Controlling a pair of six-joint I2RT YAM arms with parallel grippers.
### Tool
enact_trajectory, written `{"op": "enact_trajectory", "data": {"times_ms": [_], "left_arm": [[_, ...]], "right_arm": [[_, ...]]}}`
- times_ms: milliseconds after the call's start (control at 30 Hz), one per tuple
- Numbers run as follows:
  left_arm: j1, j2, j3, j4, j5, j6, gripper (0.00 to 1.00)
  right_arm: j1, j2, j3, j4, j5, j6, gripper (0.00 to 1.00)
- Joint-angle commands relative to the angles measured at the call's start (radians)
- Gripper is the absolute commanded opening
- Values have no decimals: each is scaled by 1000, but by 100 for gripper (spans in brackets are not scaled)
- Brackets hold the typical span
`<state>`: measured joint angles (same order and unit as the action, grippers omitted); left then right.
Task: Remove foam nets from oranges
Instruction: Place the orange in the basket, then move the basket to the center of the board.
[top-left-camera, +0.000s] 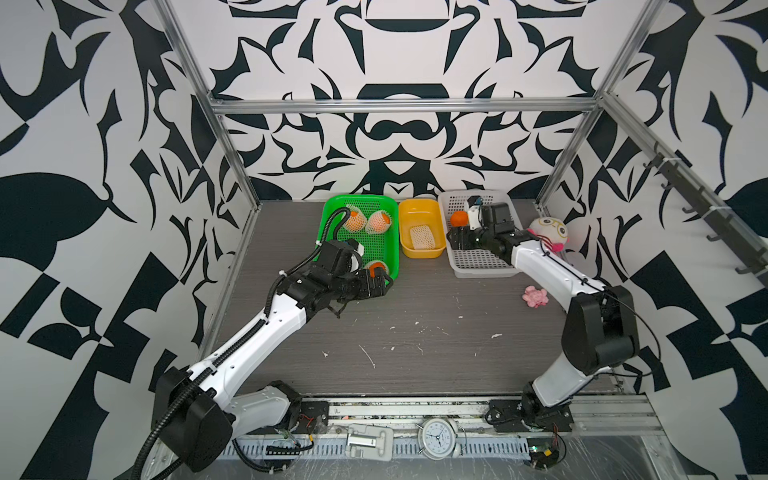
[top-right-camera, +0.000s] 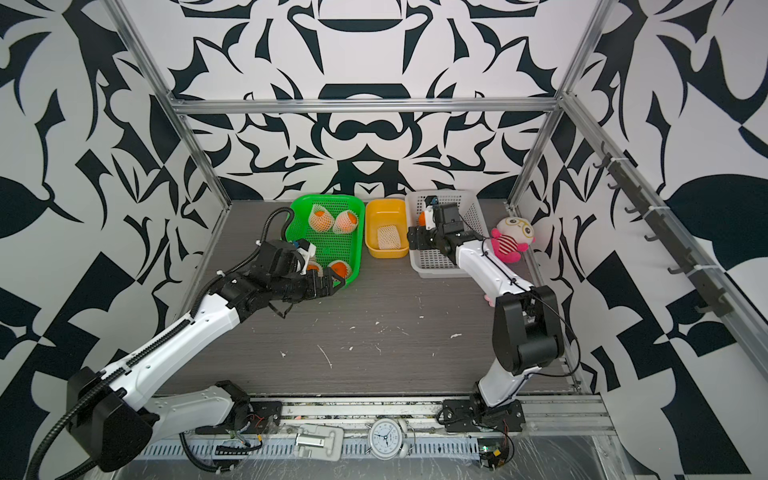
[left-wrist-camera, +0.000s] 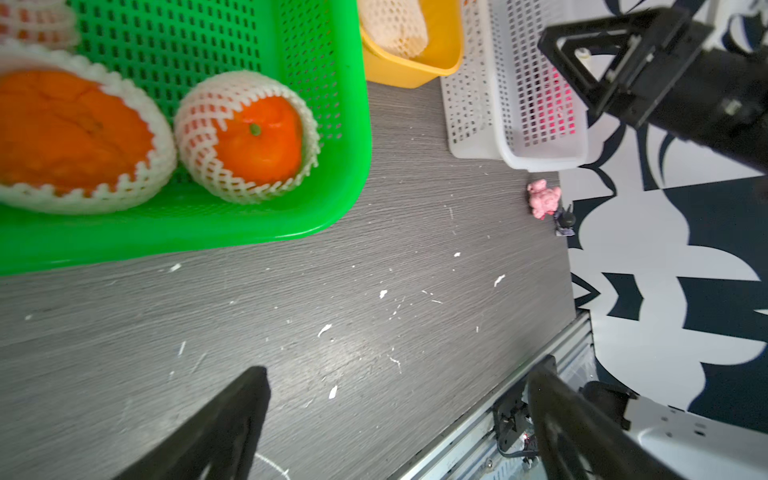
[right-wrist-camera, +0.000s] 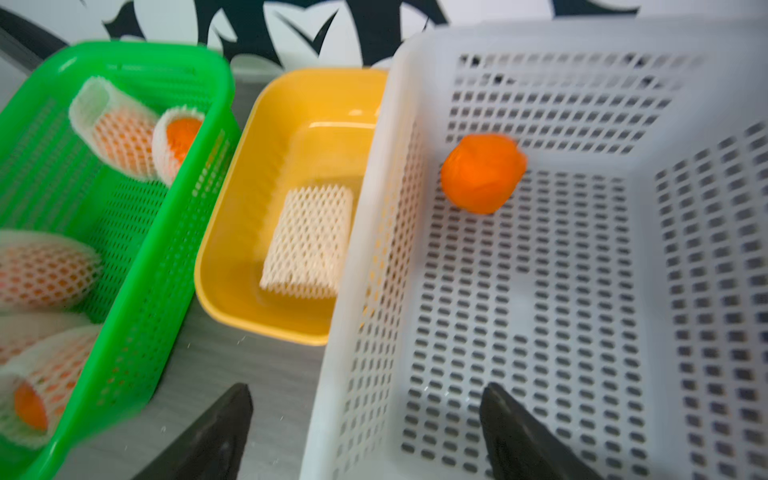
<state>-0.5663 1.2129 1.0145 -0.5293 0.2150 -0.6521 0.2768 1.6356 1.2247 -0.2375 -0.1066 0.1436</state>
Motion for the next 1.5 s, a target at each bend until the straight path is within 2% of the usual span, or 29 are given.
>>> {"op": "enact_trajectory", "data": {"times_ms": [0, 300, 567, 800, 1133, 1233, 1300, 1467], "left_arm": [[26, 52, 76, -129, -34, 31, 100], [47, 290, 365, -295, -103, 52, 95], [47, 504, 592, -400, -144, 60, 94], [46, 685, 774, -512, -169, 89, 91], [47, 687, 780, -495, -141, 96, 91], [47, 673, 758, -482, -128, 95, 92], [48, 665, 747, -477, -119, 95, 92], [47, 648, 742, -478, -114, 104, 93]], "right_arm": [[68, -70, -76, 34, 81, 35, 94], [234, -155, -232, 25, 174, 109, 99], [284, -158, -306, 65, 183, 143, 99], [295, -200, -338, 62, 211, 121, 99], [296, -353, -257, -58, 287, 47, 99], [296, -413, -297, -114, 289, 75, 99], [295, -455, -319, -186, 339, 113, 99], [296, -561, -394, -290, 334, 187, 97]]}}
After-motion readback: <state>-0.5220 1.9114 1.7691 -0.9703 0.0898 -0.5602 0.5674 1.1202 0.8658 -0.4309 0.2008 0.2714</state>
